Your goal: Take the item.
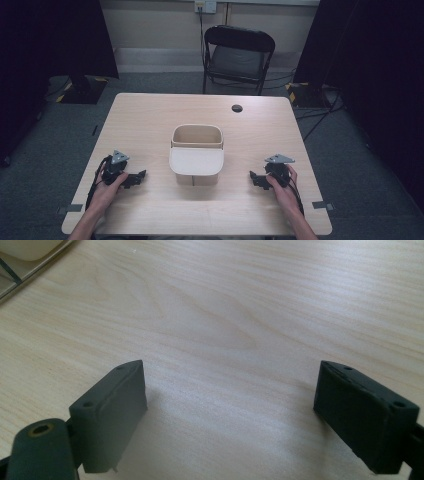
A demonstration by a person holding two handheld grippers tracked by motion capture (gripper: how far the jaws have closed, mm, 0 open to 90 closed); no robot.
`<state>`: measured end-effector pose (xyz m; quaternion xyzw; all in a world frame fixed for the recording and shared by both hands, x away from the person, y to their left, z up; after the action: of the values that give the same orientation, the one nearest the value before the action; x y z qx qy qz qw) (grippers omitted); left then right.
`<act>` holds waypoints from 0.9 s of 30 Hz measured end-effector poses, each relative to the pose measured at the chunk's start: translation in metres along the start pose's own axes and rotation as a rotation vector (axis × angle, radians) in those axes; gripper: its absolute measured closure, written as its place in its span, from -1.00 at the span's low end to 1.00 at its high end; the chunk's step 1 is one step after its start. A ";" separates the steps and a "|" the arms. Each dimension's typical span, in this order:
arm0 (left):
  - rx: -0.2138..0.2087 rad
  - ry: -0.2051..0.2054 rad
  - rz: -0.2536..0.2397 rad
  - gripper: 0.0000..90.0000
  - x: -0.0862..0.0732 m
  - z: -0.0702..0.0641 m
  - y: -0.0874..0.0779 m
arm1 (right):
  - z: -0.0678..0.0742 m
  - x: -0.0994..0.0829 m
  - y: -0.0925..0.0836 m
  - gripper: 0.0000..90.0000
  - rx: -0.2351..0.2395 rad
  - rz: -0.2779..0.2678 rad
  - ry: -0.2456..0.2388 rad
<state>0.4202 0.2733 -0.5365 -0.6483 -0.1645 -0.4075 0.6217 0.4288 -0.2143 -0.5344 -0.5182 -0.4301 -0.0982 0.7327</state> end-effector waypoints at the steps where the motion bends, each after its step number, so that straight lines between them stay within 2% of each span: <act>1: 0.000 -0.002 0.000 -0.80 0.000 0.000 0.000 | 0.000 0.000 0.000 -0.71 0.000 -0.001 0.000; 15: -0.001 -0.002 0.000 -0.80 0.000 0.000 0.000 | 0.001 0.001 0.000 -0.68 -0.002 0.000 -0.005; 16: -0.001 0.000 0.000 -0.80 0.000 0.000 0.000 | 0.004 0.001 -0.001 -0.68 0.012 0.012 -0.003; 20: 0.000 0.002 0.001 -0.80 0.000 0.000 0.000 | 0.008 0.005 -0.002 -0.68 0.025 -0.001 -0.006; 27: 0.000 0.001 0.002 -0.80 0.000 0.000 0.000 | 0.017 0.014 -0.008 -0.68 0.058 -0.046 -0.005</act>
<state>0.4203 0.2735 -0.5364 -0.6481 -0.1636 -0.4075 0.6222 0.4237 -0.1988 -0.5169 -0.4870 -0.4462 -0.1010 0.7440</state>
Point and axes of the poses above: each handheld gripper's, and its own axes: y roughly forward along the jaws, x roughly out of its top, z roughly to its left, the point moved 5 cm from there along y, roughly forward along the jaws, and after that the axes turned 9 degrees about x, right-handed, at the moved point
